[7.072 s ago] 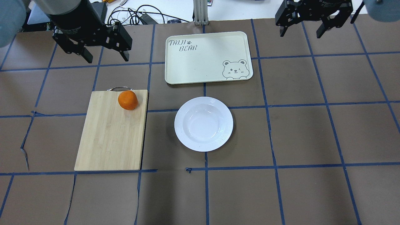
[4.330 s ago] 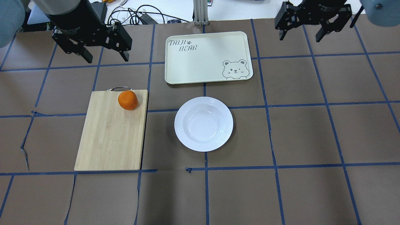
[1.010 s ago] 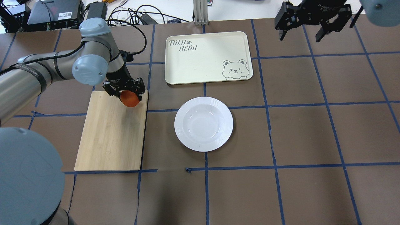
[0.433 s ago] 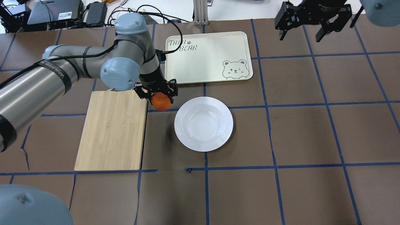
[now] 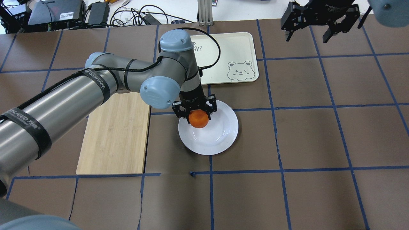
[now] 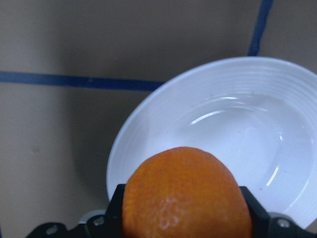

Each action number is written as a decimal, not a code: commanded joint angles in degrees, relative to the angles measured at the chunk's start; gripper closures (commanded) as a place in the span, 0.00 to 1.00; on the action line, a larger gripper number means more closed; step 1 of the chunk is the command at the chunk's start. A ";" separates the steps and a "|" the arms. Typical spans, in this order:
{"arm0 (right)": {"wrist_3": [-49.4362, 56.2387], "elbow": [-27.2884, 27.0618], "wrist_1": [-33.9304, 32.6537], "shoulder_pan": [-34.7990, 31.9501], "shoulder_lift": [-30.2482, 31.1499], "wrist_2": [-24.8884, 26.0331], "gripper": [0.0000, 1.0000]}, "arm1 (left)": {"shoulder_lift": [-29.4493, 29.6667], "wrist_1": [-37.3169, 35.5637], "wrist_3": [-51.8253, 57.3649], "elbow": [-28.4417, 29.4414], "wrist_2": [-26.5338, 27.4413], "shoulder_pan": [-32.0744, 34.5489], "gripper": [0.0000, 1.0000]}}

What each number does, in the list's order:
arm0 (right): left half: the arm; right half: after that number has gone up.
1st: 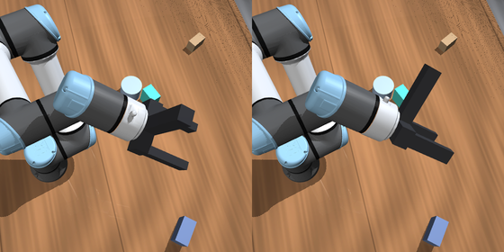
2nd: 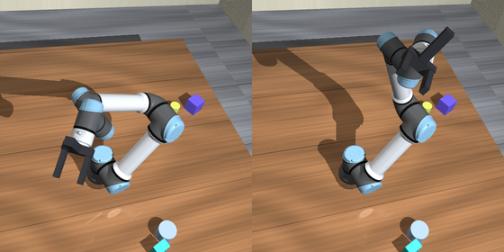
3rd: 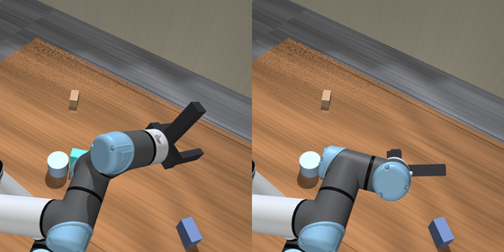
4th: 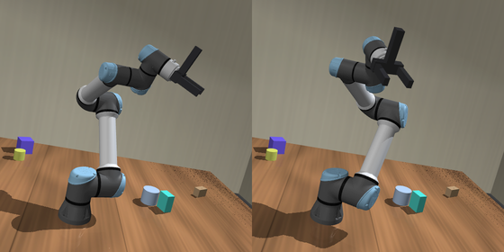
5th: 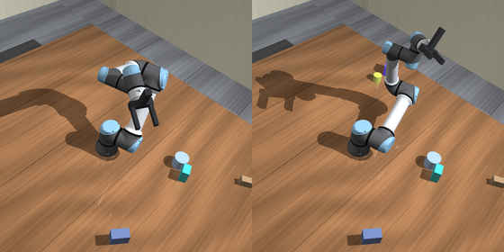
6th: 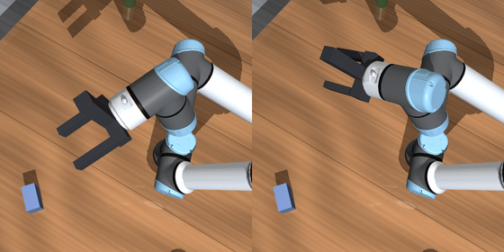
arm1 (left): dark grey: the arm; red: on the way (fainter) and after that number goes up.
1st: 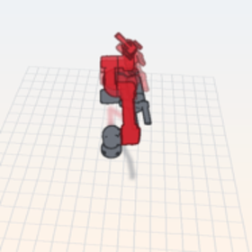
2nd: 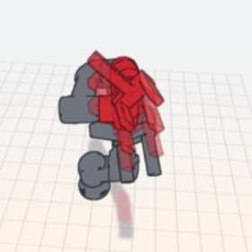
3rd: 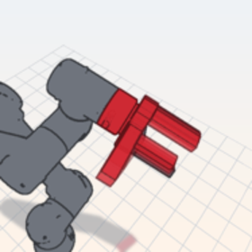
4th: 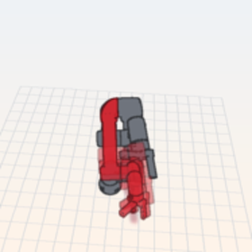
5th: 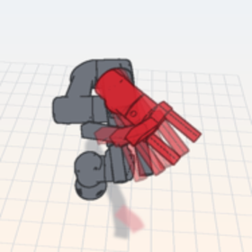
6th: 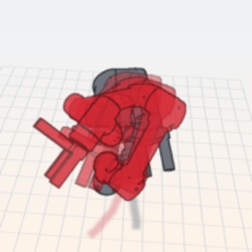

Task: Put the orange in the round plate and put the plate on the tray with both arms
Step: 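Carry the orange with the left gripper over the white plate, then open the left gripper to drop the orange onto the plate and lift, then move the right gripper to the plate rim while the left arm withdraws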

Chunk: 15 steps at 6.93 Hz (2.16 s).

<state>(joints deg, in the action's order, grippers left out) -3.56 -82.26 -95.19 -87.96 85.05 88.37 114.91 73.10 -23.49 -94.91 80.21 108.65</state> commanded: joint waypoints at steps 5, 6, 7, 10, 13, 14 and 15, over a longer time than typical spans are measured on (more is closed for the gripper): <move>0.40 0.70 -0.17 0.33 0.03 -0.04 0.00 | -0.28 -4.63 -2.09 0.34 1.61 1.21 0.00; 1.00 0.88 -0.18 0.24 0.12 -0.13 0.00 | -2.65 -2.98 -2.00 2.08 3.01 -0.36 0.00; 1.01 1.05 -0.87 -0.02 -0.40 -1.78 0.00 | -4.76 1.82 -1.74 4.54 3.11 -1.76 0.00; 0.49 -0.09 -2.54 -0.63 -9.52 -4.43 0.00 | -13.19 18.18 -1.65 14.82 7.24 -3.10 0.00; 0.57 -9.62 -8.82 -5.03 -15.07 -22.84 0.00 | -19.88 12.41 6.26 11.53 11.20 -3.10 0.00; 1.01 -17.24 -15.92 -4.95 -15.78 -23.15 0.00 | -23.11 8.76 7.13 5.59 10.68 -5.79 0.00; 0.57 -23.84 -27.92 -5.03 -16.48 -23.24 0.00 | -24.89 7.68 7.40 3.79 10.41 -6.87 0.00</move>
<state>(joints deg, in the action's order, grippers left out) -2.82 -98.22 -111.39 -92.84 69.55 66.07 92.60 82.75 -16.71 -87.71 90.86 103.41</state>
